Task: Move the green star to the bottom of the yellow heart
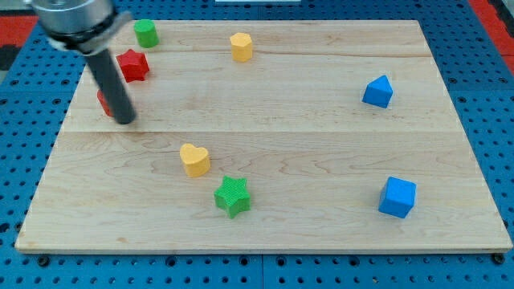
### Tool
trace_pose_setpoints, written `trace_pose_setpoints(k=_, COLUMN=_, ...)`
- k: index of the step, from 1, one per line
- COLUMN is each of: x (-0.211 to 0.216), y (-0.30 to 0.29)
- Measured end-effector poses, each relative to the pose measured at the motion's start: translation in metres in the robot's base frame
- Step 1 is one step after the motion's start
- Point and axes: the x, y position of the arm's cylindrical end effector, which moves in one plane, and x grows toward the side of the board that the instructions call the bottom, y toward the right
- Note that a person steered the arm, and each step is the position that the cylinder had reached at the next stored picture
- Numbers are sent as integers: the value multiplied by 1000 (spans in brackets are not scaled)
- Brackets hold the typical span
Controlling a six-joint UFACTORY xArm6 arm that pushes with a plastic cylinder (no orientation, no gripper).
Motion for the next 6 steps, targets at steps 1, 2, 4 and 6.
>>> trace_pose_setpoints(k=1, x=-26, y=97)
trace_pose_setpoints(k=2, x=15, y=189)
trace_pose_setpoints(k=4, x=147, y=171)
trace_pose_setpoints(k=6, x=148, y=34)
